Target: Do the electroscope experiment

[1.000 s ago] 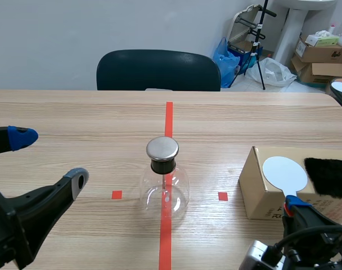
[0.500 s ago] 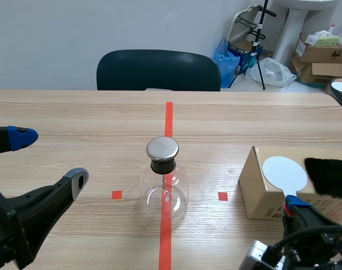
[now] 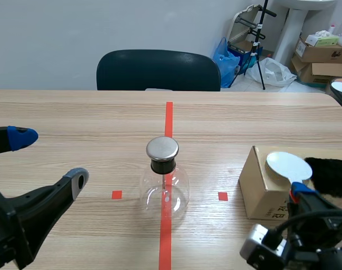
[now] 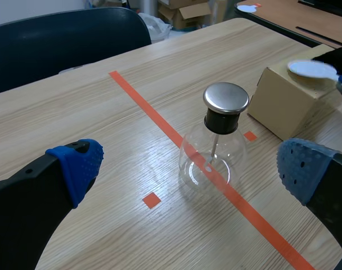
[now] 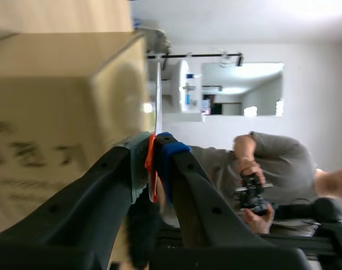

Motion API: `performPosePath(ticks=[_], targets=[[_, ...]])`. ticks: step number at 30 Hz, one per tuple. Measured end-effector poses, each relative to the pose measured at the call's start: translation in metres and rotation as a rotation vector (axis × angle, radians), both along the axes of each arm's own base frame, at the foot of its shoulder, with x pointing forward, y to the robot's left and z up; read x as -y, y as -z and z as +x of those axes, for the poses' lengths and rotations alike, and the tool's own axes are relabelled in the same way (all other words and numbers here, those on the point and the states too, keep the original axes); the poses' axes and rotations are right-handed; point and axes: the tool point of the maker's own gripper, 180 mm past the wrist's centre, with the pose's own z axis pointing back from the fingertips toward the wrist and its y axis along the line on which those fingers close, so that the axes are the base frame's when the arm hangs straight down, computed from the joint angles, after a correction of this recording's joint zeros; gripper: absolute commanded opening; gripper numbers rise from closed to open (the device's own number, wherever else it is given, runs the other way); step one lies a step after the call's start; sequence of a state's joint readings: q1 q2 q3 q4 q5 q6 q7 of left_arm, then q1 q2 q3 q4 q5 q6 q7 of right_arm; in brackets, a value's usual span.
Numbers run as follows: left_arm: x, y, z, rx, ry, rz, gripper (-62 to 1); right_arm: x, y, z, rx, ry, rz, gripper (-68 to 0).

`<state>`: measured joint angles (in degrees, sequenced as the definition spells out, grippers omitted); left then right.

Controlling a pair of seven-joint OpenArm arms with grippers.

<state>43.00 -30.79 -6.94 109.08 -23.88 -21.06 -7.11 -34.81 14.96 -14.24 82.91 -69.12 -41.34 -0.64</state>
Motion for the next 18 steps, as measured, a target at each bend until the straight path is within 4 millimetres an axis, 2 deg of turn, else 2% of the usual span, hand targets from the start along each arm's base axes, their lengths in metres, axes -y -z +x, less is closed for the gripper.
performPosePath(ticks=[4,7,8,12,13,14,18], targets=[[0.0,0.0,0.0,0.0,0.0,0.0,1.4,-0.008,-0.022,0.007,0.064,-0.018,-0.018,-66.5],[0.0,0.0,0.0,-0.001,0.0,0.001,1.4,-0.018,-0.029,0.009,0.088,-0.048,-0.04,-66.4],[0.0,0.001,0.0,0.001,0.002,0.007,-5.1,-0.022,-0.03,0.01,0.094,-0.052,-0.045,-66.4],[0.001,0.008,-0.002,0.004,0.028,0.082,-54.9,-0.042,-0.038,0.017,0.13,-0.079,-0.03,-66.5],[0.002,0.011,-0.003,-0.001,0.042,0.093,-60.0,-0.048,-0.04,0.019,0.141,-0.093,-0.031,-66.5],[0.001,0.016,-0.003,-0.013,0.056,0.116,-57.7,-0.051,-0.042,0.021,0.15,-0.098,-0.026,-66.5],[-0.013,0.035,0.007,-0.018,0.05,0.158,-57.7,-0.057,-0.047,0.026,0.172,-0.094,-0.017,-66.5]])
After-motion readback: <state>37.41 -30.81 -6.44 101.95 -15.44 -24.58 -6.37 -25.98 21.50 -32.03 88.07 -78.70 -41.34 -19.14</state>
